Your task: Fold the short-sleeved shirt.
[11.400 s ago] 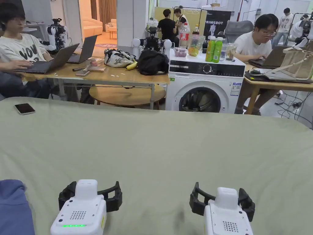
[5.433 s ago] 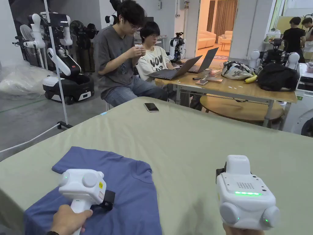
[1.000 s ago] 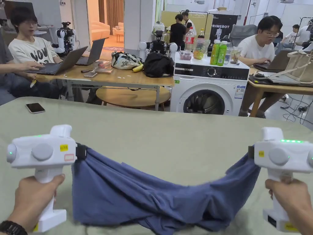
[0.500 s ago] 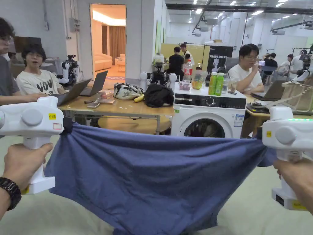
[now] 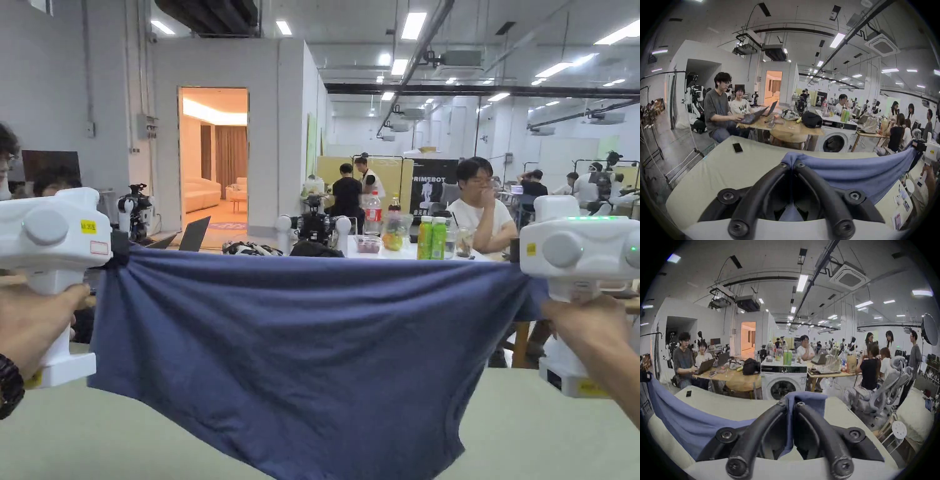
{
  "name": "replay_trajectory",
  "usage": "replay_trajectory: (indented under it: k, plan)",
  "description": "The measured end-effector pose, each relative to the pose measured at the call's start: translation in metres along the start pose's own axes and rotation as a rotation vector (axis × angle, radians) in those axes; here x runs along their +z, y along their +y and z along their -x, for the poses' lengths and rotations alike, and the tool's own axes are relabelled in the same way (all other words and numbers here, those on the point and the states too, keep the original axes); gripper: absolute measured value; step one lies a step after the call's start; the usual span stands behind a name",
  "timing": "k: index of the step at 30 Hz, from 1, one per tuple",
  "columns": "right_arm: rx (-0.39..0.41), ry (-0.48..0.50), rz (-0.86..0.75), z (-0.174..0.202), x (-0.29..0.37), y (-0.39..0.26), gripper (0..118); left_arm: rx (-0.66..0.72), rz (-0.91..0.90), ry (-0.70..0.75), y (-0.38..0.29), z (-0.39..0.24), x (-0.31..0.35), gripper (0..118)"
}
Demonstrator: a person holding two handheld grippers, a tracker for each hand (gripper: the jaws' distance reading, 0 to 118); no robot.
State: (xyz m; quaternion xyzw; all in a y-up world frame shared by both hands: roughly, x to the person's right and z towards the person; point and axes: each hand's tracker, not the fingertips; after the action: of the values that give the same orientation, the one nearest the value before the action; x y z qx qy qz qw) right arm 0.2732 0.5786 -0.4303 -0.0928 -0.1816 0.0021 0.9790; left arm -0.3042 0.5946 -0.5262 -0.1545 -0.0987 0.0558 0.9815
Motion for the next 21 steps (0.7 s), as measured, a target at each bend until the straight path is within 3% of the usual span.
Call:
replay_trajectory:
  k: [11, 21]
  plan:
    - [0.021, -0.017, -0.087, -0.001, 0.013, 0.04, 2, -0.008, -0.076, -0.003, 0.023, -0.003, 0.01, 0]
    - [0.081, -0.028, 0.008, -0.002, 0.046, -0.058, 2, -0.024, 0.055, -0.001, -0.078, 0.006, 0.02, 0]
